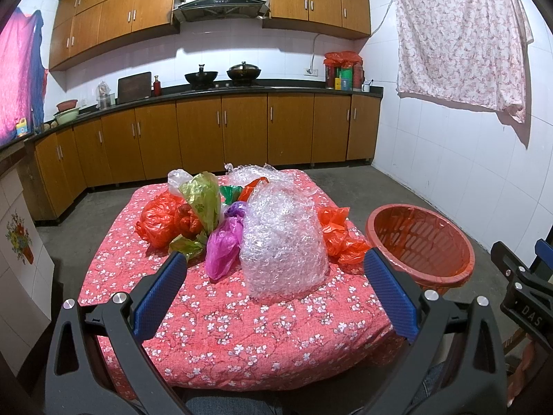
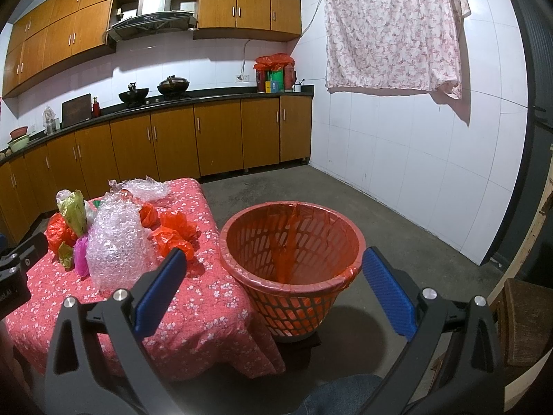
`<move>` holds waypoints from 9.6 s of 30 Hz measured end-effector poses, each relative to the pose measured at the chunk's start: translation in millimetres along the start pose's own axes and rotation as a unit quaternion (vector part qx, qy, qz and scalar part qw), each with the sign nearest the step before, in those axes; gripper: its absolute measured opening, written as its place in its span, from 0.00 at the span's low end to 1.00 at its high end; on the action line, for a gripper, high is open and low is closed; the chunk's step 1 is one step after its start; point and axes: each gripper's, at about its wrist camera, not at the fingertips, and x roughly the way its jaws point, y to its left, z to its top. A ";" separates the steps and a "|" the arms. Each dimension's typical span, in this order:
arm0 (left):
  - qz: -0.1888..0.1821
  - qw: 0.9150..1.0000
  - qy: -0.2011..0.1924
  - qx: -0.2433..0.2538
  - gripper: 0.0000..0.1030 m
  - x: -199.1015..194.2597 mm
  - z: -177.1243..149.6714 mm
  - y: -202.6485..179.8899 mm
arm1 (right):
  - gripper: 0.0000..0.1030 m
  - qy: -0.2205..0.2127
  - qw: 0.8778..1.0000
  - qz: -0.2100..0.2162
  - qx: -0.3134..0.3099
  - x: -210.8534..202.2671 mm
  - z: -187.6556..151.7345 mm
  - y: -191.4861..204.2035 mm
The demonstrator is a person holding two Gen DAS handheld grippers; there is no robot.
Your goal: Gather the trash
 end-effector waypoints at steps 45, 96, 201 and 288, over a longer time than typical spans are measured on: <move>0.000 1.000 0.001 0.000 0.98 0.1 0.0 0.0 | 0.96 0.002 1.000 0.001 0.000 0.4 2.1 0.8; 0.088 0.993 0.047 -0.067 0.97 80.3 -6.9 95.0 | 0.35 0.151 0.966 0.180 -0.109 220.6 -9.2 144.4; -0.209 0.971 0.086 0.078 0.05 186.6 55.9 -165.0 | 0.34 0.071 0.995 0.067 0.031 207.3 63.2 -78.4; 0.074 0.993 0.009 -0.095 0.03 122.9 43.7 165.6 | 0.24 0.159 0.944 0.260 -0.127 240.2 7.1 249.2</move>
